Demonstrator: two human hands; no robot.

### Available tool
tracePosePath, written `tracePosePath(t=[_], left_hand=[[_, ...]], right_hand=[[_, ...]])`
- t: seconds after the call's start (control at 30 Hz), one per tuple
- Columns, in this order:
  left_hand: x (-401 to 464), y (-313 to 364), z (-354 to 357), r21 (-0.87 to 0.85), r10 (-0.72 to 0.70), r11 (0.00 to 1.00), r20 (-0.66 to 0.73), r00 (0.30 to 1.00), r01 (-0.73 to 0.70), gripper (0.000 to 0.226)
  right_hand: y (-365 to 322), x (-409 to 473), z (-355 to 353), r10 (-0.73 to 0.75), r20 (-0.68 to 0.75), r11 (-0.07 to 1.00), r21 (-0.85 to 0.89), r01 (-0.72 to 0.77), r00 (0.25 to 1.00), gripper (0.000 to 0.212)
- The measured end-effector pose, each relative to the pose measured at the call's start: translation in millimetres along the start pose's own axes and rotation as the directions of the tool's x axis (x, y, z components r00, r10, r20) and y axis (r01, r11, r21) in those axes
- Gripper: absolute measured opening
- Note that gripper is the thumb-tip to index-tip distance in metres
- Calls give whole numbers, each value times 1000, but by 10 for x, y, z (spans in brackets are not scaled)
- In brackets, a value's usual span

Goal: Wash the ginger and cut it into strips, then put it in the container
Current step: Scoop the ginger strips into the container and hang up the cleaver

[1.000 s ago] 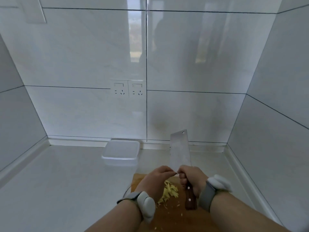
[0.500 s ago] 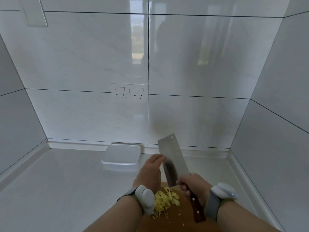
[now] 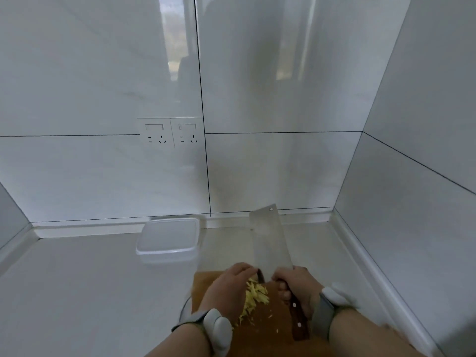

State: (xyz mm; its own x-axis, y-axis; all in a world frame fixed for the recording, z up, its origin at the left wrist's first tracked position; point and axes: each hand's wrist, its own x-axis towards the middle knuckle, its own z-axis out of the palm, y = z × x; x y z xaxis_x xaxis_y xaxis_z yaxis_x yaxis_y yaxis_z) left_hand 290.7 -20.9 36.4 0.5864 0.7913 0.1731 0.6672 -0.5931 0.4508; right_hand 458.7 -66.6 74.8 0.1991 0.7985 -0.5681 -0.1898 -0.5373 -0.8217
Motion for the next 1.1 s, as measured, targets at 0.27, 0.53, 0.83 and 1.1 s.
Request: tracePosePath(t=[0.27, 0.53, 0.83, 1.1], left_hand=[[-160, -235, -23, -65, -210, 975, 26, 977, 211, 22], [-57, -314, -34, 2, -342, 939, 80, 936, 343, 25], [-36, 21, 129, -486, -411, 661, 404, 817, 572, 17], [-43, -150, 292, -578, -595, 523, 278, 754, 626, 16]], right_hand=[[328, 45, 205, -257, -163, 799, -590, 115, 952, 4], [459, -32, 557, -299, -109, 740, -653, 158, 948, 45], [613, -31, 706, -386, -171, 736, -649, 191, 906, 35], [730, -79, -115, -440, -383, 629, -777, -26, 812, 27]])
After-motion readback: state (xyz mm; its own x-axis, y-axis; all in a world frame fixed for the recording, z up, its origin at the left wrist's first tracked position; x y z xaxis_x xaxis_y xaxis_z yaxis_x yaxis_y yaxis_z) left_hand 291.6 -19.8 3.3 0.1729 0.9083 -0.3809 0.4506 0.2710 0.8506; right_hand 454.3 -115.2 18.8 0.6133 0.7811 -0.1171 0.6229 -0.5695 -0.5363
